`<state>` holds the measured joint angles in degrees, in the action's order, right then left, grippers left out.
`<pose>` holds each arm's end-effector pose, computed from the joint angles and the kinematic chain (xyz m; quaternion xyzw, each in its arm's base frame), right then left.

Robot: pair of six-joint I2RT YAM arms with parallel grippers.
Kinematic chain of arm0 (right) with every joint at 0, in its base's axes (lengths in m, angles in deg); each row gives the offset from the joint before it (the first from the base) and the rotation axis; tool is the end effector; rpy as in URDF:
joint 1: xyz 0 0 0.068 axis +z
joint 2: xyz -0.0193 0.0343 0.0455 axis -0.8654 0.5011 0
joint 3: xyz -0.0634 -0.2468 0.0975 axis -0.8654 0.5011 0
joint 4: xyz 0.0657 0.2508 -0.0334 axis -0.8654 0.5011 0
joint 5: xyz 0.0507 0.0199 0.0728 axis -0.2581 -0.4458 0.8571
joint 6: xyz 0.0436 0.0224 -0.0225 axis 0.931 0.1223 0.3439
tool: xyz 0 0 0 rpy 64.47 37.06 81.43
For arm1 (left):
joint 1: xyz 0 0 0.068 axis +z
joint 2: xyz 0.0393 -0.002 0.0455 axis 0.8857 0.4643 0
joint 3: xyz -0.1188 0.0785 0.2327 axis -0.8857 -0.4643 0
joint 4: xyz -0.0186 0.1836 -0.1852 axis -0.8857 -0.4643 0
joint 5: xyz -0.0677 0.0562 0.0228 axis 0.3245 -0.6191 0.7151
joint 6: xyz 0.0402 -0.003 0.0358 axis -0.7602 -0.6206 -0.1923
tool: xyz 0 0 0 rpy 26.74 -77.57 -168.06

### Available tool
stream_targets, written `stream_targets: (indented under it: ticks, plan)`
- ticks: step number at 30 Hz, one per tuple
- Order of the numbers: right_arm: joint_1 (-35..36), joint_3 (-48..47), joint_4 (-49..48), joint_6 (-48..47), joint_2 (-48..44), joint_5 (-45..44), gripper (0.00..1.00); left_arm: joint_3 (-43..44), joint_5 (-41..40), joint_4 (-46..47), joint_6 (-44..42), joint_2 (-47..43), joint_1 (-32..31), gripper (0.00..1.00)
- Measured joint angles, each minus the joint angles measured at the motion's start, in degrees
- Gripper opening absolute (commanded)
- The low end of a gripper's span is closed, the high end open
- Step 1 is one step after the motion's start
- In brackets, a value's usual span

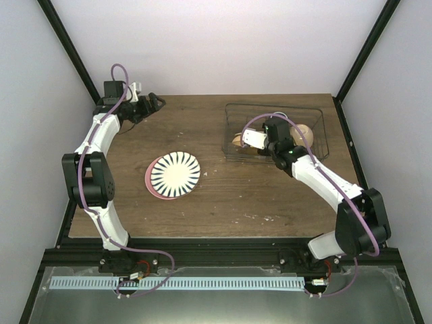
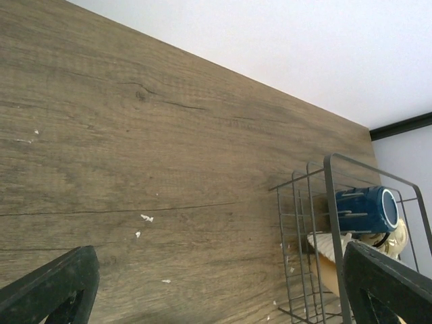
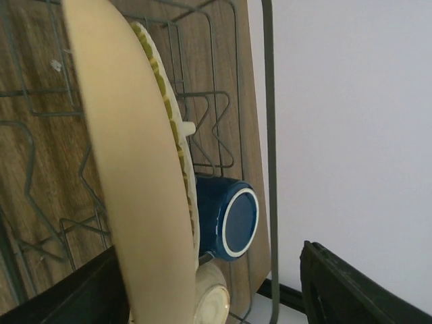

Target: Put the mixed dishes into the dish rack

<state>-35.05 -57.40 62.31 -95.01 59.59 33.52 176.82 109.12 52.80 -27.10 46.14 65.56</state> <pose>0.2930 0.1260 0.2716 -0.5976 0.6403 -0.2801 0.3930 0.4319 0.0039 0.2880 -0.0654 0.8737 -0.3345 0.3471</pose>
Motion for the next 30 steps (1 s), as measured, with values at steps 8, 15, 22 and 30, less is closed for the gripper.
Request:
stream_targets:
  ticks: [8, 15, 22, 30]
  plan:
    - [3.8, -4.4, 9.5, 6.4, -4.5, 1.3, 0.72, -4.2, -3.0, -3.0, -2.5, -1.8, -0.2, 1.0]
    - [4.2, -16.0, 14.2, 15.7, -2.4, 6.3, 0.7, -12.4, -13.3, -9.9, -3.1, -11.9, -4.5, 1.0]
    - [4.3, -33.8, 15.9, 30.1, 9.1, 12.8, 0.66, -18.1, -17.1, -15.3, -2.5, -19.0, -9.9, 0.99]
    - [4.5, -40.3, 19.7, 43.8, 17.6, 16.1, 0.59, -26.7, -21.2, -23.1, 0.9, -22.6, -10.2, 0.73]
